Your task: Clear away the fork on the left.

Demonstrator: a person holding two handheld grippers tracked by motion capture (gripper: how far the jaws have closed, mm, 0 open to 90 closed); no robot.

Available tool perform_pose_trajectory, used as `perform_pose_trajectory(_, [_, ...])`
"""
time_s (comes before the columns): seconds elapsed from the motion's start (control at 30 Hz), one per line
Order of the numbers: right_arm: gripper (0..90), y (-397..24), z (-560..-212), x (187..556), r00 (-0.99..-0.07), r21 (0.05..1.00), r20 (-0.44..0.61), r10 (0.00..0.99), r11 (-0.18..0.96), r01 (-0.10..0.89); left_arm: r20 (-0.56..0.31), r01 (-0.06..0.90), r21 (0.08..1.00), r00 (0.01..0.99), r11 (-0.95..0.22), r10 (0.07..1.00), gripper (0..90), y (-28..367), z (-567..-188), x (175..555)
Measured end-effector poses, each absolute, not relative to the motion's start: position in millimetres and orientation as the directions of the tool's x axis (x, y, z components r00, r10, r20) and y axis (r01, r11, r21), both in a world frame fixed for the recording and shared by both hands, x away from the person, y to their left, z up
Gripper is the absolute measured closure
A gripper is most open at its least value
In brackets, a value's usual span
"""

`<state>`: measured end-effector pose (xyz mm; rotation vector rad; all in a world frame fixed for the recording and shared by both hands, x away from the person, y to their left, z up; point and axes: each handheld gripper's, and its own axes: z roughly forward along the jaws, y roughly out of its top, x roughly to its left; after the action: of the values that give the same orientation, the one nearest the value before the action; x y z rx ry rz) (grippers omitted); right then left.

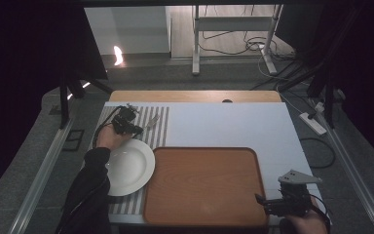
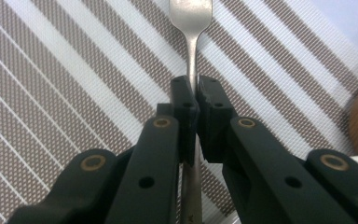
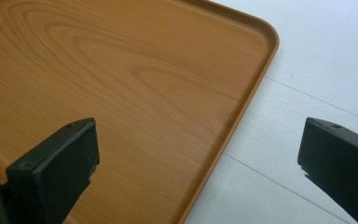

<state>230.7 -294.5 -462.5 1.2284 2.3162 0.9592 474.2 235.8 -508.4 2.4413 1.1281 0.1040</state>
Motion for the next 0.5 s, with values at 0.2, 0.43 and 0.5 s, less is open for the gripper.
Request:
perform_pose_trajectory(0.2, [0.0, -295, -463, 231, -0.564, 0.704, 0.008, 0.826, 0.396, 0.589, -0.103, 0.684, 0.432, 0.685, -0.588, 0.721, 85.9, 223, -503, 473])
perform_pose_trajectory(0.43, [0.0, -295, -463, 231, -0.565, 0.704, 0.008, 0.825, 0.396, 0.59, -0.094, 0.658, 0.434, 0.713, -0.616, 0.695, 85.9, 205, -496, 471])
perform_pose_trajectory(0.5, [0.0, -295, -463, 231, -0.565, 0.704, 0.008, 0.825, 0.396, 0.589, -0.09, 0.649, 0.431, 0.723, -0.628, 0.685, 85.9, 197, -494, 470])
